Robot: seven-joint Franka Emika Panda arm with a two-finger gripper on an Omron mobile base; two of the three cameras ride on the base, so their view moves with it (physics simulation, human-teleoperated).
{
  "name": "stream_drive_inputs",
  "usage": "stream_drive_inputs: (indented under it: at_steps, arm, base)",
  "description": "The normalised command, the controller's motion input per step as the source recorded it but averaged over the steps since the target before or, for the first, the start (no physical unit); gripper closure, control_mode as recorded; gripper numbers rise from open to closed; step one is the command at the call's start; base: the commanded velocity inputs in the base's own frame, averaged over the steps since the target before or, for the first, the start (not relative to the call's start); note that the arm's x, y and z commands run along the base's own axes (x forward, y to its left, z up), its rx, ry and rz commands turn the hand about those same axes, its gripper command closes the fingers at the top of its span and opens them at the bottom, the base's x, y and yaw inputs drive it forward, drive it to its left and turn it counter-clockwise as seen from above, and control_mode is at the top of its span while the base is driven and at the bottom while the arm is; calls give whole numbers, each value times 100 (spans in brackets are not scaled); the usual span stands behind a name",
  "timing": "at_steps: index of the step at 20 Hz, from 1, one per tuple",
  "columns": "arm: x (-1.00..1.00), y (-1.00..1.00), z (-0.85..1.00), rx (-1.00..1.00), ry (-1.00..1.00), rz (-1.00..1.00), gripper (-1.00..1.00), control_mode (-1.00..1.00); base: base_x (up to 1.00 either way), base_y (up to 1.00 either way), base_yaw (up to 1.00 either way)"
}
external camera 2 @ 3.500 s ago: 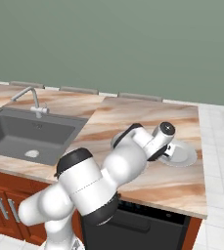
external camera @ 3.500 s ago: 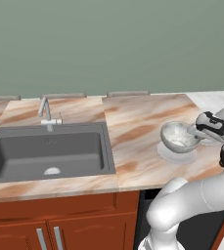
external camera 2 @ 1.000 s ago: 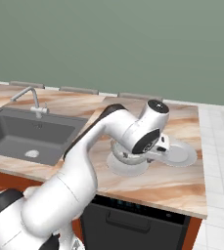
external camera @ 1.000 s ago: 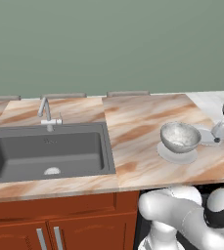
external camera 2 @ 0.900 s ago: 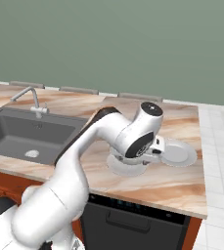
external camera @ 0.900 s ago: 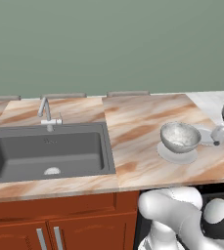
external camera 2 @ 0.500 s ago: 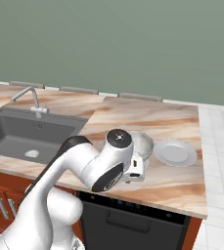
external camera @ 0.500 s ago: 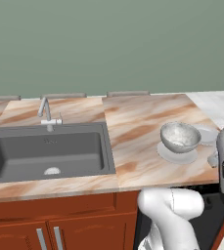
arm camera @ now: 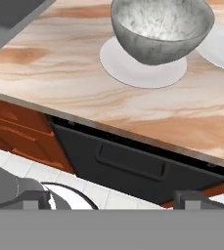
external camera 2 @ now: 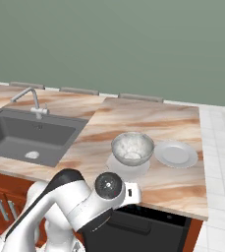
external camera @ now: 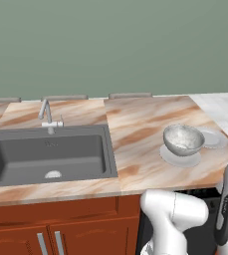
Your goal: Move the bowls from the cabinet to the plates on the dining table.
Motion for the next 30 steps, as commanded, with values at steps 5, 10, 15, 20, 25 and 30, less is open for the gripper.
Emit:
stream_drive_inputs:
  at_steps: [5,10,15,20,25,30]
  arm:
    - [0,0,0,0,0,0,-100,100]
    - [0,0,0,0,0,0,-100,100]
    - [0,0,0,0,0,0,-100,100]
    - [0,0,0,0,0,0,-100,100]
    - [0,0,0,0,0,0,-100,100]
    - [0,0,0,0,0,0,-100,100]
  base:
    - [-45,-8,0]
    - [-89,-18,1]
    - [-78,-12,1]
    - [-9,0,1]
    - [1,-25,-17]
    - [10,-35,-40]
